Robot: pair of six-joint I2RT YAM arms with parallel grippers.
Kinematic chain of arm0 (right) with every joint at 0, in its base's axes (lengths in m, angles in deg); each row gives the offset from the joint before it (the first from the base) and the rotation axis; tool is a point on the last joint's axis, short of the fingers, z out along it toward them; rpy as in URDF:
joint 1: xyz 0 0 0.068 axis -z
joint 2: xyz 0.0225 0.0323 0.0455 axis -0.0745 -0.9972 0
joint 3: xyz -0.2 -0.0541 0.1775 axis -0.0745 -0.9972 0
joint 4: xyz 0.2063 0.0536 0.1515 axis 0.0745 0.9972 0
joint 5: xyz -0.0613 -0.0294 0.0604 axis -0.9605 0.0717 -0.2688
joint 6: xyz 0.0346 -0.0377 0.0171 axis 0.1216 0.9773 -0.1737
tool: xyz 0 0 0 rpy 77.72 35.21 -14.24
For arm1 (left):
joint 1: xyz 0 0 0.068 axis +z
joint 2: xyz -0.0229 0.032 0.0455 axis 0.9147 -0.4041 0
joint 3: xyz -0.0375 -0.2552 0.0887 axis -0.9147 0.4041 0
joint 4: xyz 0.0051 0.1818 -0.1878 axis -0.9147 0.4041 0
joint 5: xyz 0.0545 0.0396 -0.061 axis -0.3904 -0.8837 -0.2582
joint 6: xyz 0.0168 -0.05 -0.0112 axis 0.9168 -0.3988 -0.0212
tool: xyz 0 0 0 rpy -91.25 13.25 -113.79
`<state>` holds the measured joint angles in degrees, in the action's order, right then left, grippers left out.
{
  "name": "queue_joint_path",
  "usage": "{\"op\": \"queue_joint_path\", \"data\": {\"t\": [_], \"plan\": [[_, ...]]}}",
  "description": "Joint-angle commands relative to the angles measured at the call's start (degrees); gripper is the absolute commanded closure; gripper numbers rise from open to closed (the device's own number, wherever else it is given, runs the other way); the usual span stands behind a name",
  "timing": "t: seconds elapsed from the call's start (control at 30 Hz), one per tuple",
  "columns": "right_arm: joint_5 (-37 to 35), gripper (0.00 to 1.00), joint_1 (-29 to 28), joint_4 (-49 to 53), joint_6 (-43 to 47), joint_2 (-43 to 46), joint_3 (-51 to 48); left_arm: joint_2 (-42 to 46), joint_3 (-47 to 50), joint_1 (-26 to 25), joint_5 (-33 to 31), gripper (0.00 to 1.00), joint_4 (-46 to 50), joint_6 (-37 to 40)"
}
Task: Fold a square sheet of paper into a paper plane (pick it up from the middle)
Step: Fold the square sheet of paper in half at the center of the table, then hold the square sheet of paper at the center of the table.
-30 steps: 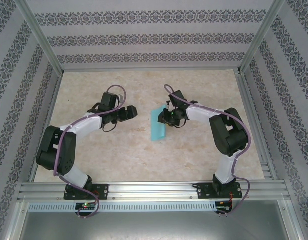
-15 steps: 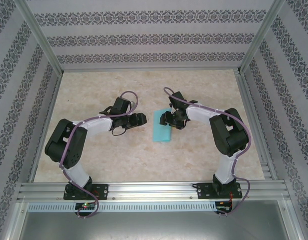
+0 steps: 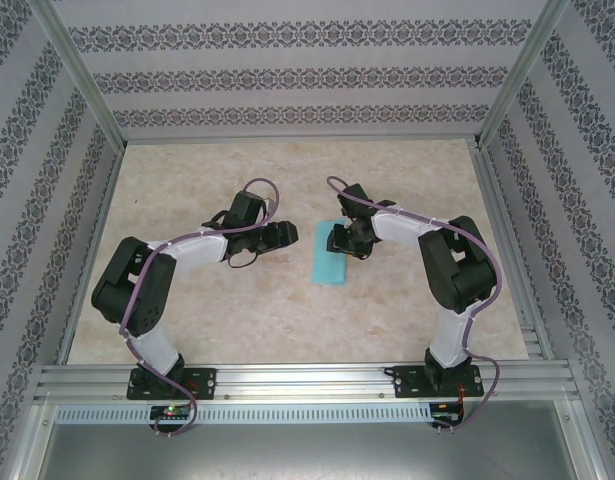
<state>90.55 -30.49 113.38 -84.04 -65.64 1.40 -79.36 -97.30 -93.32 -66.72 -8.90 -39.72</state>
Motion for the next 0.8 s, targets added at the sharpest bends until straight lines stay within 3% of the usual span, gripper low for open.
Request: {"op": "queue_joint_path", "data": {"t": [0.0, 0.17, 0.5, 0.6, 0.77], "plan": [[-1.7, 0.59, 0.8, 0.0, -1.5, -1.6, -1.8, -2.0, -2.2, -1.2, 0.6, 0.34, -3.0, -1.5], [-1.1, 0.56, 1.4, -1.4, -2.5, -1.3, -3.7, -4.0, -3.4, -2.0, 0.9, 0.36, -3.6, -2.1], [-7.6, 0.42, 1.3, 5.2, -1.0, 3.6, -1.2, -4.8, -4.8, -2.6, 0.8, 0.37, -3.1, -1.8], [-7.1, 0.43, 1.3, 5.5, -1.1, 3.6, -1.1, -4.8, -5.0, -2.7, 0.9, 0.37, -2.8, -1.5], [-6.2, 0.54, 1.3, 4.9, -1.7, 2.6, -1.5, -4.8, -5.2, -3.0, 1.5, 0.38, -2.8, -1.6]]}}
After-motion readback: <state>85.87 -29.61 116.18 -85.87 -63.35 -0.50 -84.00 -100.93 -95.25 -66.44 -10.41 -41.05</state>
